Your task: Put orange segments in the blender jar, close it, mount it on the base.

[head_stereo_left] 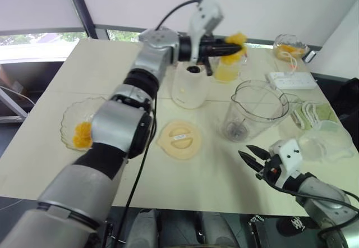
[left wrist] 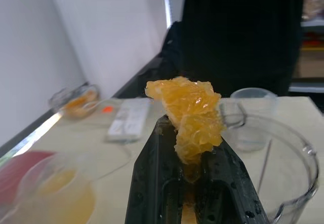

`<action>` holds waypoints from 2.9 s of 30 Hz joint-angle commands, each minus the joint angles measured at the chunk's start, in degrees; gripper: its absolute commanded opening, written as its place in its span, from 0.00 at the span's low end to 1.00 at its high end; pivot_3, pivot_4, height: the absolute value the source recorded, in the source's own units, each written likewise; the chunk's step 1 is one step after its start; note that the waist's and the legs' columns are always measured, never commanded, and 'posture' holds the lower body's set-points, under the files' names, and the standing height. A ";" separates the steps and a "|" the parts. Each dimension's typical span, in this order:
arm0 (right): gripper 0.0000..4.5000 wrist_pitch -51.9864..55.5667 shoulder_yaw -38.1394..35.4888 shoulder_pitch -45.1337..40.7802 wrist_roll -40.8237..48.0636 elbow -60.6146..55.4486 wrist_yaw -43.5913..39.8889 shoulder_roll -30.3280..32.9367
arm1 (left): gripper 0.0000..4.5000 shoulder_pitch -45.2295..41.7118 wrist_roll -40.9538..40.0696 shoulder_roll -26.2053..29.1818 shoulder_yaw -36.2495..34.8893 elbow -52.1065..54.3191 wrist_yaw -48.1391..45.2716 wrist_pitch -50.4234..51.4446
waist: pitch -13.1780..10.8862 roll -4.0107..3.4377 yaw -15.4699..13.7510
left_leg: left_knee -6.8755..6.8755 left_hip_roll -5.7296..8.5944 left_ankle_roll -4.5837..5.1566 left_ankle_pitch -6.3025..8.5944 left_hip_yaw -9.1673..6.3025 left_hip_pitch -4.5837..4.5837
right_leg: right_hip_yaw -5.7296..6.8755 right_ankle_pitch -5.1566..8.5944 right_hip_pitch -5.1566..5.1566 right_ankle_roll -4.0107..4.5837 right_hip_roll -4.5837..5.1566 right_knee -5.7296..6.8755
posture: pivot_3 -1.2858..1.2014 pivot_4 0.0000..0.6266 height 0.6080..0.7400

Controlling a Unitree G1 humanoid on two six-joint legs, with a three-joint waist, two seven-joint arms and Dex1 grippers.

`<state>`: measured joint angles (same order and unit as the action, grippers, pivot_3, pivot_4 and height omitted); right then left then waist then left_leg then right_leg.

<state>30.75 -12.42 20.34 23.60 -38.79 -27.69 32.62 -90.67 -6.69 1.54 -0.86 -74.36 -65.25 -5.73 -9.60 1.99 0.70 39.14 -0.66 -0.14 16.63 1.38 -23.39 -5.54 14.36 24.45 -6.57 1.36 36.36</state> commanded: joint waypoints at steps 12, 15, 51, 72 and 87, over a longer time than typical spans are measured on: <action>0.34 -2.03 -2.05 12.38 -2.64 -11.45 6.27 -6.66 | 0.03 -1.06 9.17 -12.05 4.47 -1.88 4.21 -4.08 | 0.07 -0.16 0.08 | 0.00 0.00 0.06 0.04 0.02 0.02 | -0.06 0.06 0.00 0.10 -0.02 -0.07 | 0.52 0.24 1.00; 0.34 -2.39 -1.02 14.05 -3.43 -12.46 6.86 -7.65 | 0.03 0.63 11.35 -12.89 5.72 -2.10 5.22 -4.84 | 0.06 -0.20 0.10 | 0.00 -0.01 0.06 0.03 0.02 0.04 | -0.09 0.05 0.00 0.09 -0.02 -0.07 | 0.52 0.24 1.00; 0.34 -2.06 -0.24 13.52 -5.74 -11.64 7.04 -8.64 | 0.99 -0.42 8.50 -11.33 -4.07 -1.81 13.96 -3.27 | 0.11 -0.28 -0.03 | 0.02 0.01 0.07 0.04 0.03 0.03 | -0.07 0.00 -0.02 0.00 -0.01 -0.07 | 0.52 0.24 1.00; 0.34 -6.79 -20.50 13.69 -6.85 -7.50 18.77 -19.67 | 0.99 29.41 3.88 4.57 0.63 18.82 -5.69 -6.45 | 0.27 -0.58 -0.28 | 0.03 -0.03 0.05 0.03 0.01 0.08 | -0.03 -0.02 -0.01 -0.02 0.07 0.22 | 0.52 0.24 1.00; 0.86 -1.85 -31.46 3.06 -2.35 5.19 28.28 -19.24 | 1.00 45.48 3.99 3.92 7.43 35.41 1.43 -1.84 | 0.40 -0.75 0.32 | 0.04 -0.01 0.06 0.03 -0.04 0.33 | -0.09 -0.03 -0.11 -0.04 0.09 0.44 | 0.52 0.24 1.00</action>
<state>29.69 -43.47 24.23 22.34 -34.53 -0.03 12.32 -45.47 -1.89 5.10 6.23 -41.39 -65.18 -7.95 -9.20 1.23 1.03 39.19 -0.67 -0.08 16.66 1.38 -22.97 -5.71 14.33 24.33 -6.61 1.46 36.89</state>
